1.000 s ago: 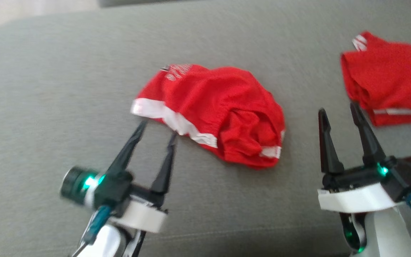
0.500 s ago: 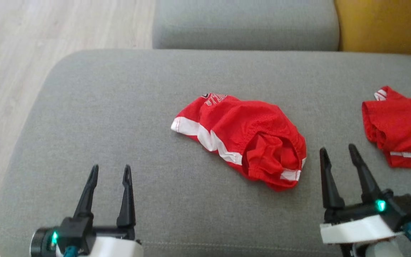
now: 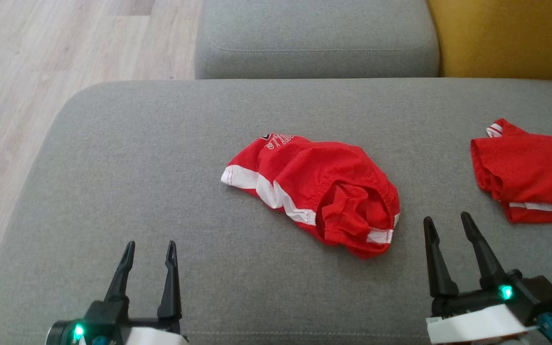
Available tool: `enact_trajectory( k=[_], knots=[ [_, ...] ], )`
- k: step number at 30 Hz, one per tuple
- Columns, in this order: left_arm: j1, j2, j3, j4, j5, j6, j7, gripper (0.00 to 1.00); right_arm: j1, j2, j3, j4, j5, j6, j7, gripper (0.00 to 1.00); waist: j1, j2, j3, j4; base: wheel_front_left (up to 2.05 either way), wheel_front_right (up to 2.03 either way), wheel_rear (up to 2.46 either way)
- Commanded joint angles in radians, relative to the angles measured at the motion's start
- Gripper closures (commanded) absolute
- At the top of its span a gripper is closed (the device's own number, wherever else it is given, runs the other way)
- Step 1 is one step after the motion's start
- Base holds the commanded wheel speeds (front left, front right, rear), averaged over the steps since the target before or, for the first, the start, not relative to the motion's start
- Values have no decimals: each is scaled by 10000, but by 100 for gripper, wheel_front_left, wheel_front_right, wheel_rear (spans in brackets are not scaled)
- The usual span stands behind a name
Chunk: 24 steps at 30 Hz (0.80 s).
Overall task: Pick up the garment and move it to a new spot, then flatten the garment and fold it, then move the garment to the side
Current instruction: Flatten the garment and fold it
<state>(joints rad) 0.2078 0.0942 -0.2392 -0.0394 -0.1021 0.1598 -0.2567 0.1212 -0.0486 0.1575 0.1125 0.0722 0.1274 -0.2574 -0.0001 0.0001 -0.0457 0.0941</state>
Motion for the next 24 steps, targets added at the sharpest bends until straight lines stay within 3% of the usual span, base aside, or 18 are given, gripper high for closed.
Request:
enact_trajectory(
  k=[1,24],
  knots=[
    [-257,-112,451,-288,135,-68,-51,0,-385,-16,148,-303,211,33,-44,0,1,-1,11,-43,0,0,0],
    [-413,-329,550,-179,606,-470,-51,0,-621,-16,133,-358,269,33,-44,0,1,-1,79,-114,0,0,0]
  ],
)
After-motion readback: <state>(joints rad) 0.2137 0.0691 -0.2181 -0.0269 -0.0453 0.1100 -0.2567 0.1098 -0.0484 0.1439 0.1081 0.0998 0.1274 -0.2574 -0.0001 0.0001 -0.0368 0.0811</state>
